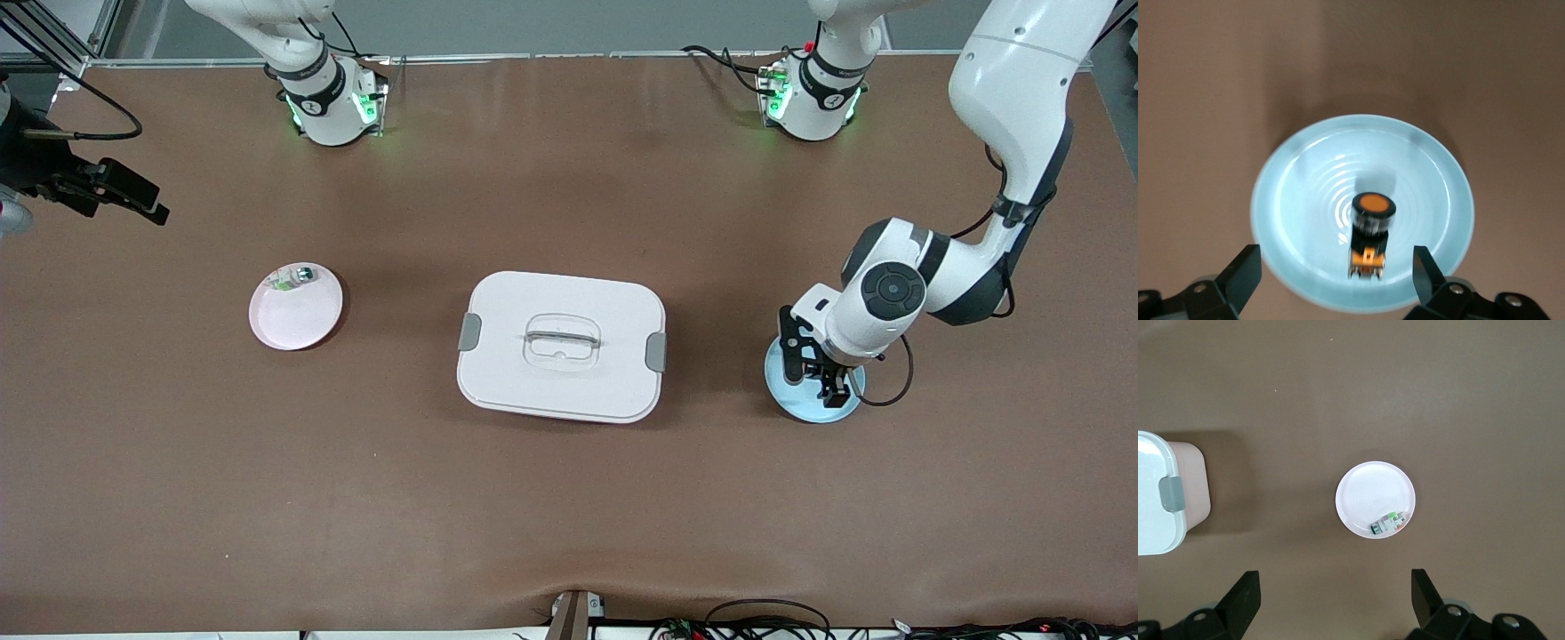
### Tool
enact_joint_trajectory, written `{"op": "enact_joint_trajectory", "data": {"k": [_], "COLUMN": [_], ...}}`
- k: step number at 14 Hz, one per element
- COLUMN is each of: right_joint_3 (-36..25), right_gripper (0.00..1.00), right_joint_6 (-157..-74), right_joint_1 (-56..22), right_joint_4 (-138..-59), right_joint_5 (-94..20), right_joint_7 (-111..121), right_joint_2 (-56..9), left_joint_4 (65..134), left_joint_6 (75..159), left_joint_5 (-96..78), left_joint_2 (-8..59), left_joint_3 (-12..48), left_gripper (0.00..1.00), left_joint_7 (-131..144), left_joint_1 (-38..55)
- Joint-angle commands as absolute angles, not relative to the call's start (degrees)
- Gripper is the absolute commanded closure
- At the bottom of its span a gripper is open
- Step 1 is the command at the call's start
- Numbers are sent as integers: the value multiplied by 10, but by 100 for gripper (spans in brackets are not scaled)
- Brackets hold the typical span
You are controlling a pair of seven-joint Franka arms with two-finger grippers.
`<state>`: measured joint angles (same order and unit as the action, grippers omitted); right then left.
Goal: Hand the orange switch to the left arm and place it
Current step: 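Open the left gripper and release the switch on the blue plate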
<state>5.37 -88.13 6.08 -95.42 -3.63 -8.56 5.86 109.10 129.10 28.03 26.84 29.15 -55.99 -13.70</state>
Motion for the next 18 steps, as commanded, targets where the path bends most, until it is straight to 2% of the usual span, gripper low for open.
{"op": "enact_joint_trajectory", "data": {"k": [1,9,13,17,18], "right_joint_3": [64,63,62,-28,-29], "right_gripper": [0,0,0,0,0], "right_joint_6": [-872,-874,-874,-875,-875], "right_joint_1": [71,69,62,-20,-17], "right_joint_4": [-929,-908,-901,-898,-895], "right_joint_5": [-27,-27,-26,-27,-29], "right_joint_7": [-87,-89,-89,-88,-88], "right_joint_2": [41,18,16,13,12], "left_joint_4": [1015,835,822,822,821], "left_joint_6": [1182,986,955,927,919], "left_joint_5": [234,165,111,84,78], "left_joint_2": [249,248,196,147,136], "left_joint_3": [318,329,326,326,325], "left_gripper": [0,0,0,0,0], "left_joint_7": [-496,-238,-73,60,90], "left_joint_1": [-140,-135,-147,-164,-164]}}
